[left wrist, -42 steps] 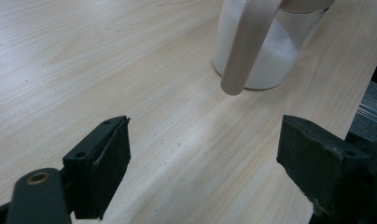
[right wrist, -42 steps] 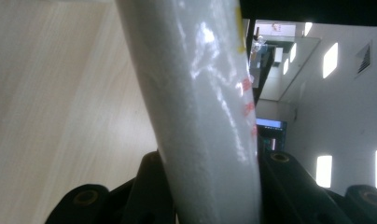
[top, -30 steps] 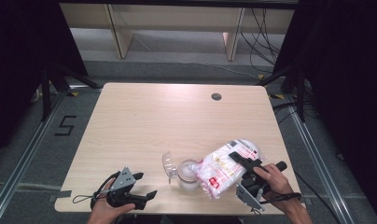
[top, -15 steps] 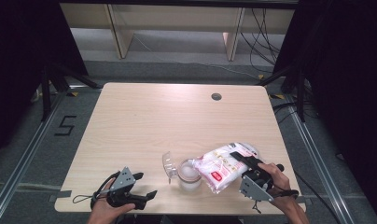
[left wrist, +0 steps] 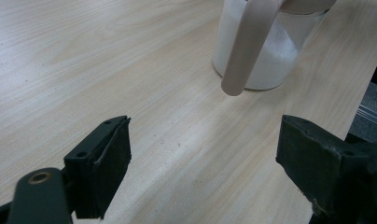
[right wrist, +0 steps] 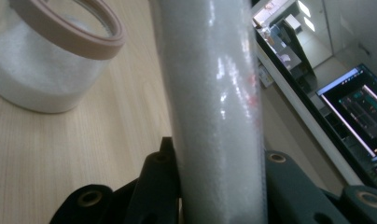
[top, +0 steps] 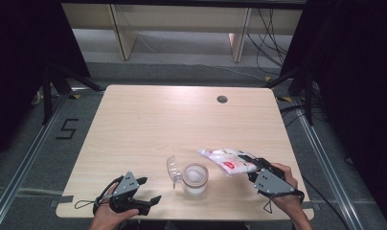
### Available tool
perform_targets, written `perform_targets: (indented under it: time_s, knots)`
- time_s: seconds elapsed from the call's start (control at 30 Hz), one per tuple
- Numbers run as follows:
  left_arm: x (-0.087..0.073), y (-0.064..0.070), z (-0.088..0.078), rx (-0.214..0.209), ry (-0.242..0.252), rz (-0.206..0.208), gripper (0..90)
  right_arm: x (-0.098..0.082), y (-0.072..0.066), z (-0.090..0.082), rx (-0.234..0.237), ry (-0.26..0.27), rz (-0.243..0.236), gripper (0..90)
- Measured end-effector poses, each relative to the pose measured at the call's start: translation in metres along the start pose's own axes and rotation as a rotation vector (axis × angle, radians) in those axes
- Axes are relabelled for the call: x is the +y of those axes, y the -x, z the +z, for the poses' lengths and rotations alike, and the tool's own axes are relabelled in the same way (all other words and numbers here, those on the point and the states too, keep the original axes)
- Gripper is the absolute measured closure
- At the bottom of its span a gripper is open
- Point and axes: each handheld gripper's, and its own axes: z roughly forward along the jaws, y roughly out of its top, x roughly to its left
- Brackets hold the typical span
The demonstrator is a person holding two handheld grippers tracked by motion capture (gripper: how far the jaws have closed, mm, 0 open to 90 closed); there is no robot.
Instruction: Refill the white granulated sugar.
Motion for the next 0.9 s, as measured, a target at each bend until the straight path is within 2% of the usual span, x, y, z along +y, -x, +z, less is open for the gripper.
perform_targets:
  time_s: [0.07,0.13,0.2,0.23,0.27,0.33,0.4,0.47,0.53,0.57,0.6,0.7,0.77,0.83,0.87,0.9]
  knots:
    - [0.0,-0.001,0.0,0.0,-0.005,0.011,17.4,-0.003,0.001,0.001,-0.002,0.009,0.044,76.4]
    - [0.0,0.0,0.0,0.001,0.001,-0.001,17.3,-0.008,0.001,0.002,0.007,0.014,0.112,77.0]
    - [0.0,0.0,0.0,0.001,-0.001,-0.002,17.3,-0.012,0.001,0.004,0.004,0.008,0.133,77.4]
    - [0.0,-0.001,-0.001,0.007,-0.019,0.013,17.4,-0.013,0.002,0.005,0.015,0.01,0.13,77.8]
    - [0.0,-0.001,-0.001,0.008,-0.018,0.01,17.4,-0.015,0.001,0.006,0.008,0.011,0.164,78.2]
    - [-0.001,0.0,0.0,0.013,-0.004,-0.006,17.4,-0.019,0.003,0.008,0.015,0.028,0.189,78.9]
    - [-0.001,0.0,0.001,0.006,-0.005,-0.013,17.3,-0.021,0.003,0.009,0.005,0.031,0.249,79.1]
    - [-0.001,0.0,0.001,0.007,-0.004,-0.014,17.4,-0.024,0.006,0.012,0.012,0.051,0.264,79.1]
    - [0.0,-0.001,0.0,0.004,-0.017,0.012,17.4,-0.026,0.006,0.015,0.009,0.059,0.309,79.2]
    - [-0.001,-0.001,0.001,0.001,-0.011,0.008,17.4,-0.026,0.007,0.016,0.008,0.072,0.316,79.2]
    - [-0.001,-0.001,0.001,0.0,-0.01,0.01,17.3,-0.027,0.007,0.018,0.009,0.083,0.356,79.2]
    - [0.0,-0.002,0.001,0.001,-0.013,0.022,17.4,-0.028,0.009,0.021,0.018,0.097,0.383,79.3]
    - [0.0,-0.001,0.001,0.004,-0.024,0.014,17.4,-0.029,0.008,0.026,0.013,0.106,0.418,79.3]
    - [0.0,-0.002,0.001,0.006,-0.022,0.014,17.4,-0.031,0.01,0.031,0.017,0.115,0.428,79.3]
    - [0.0,-0.002,0.0,0.005,-0.018,0.012,17.4,-0.032,0.009,0.034,0.013,0.113,0.447,79.3]
    - [0.0,-0.001,-0.001,0.019,-0.026,-0.003,17.3,-0.033,0.009,0.036,0.02,0.11,0.461,79.3]
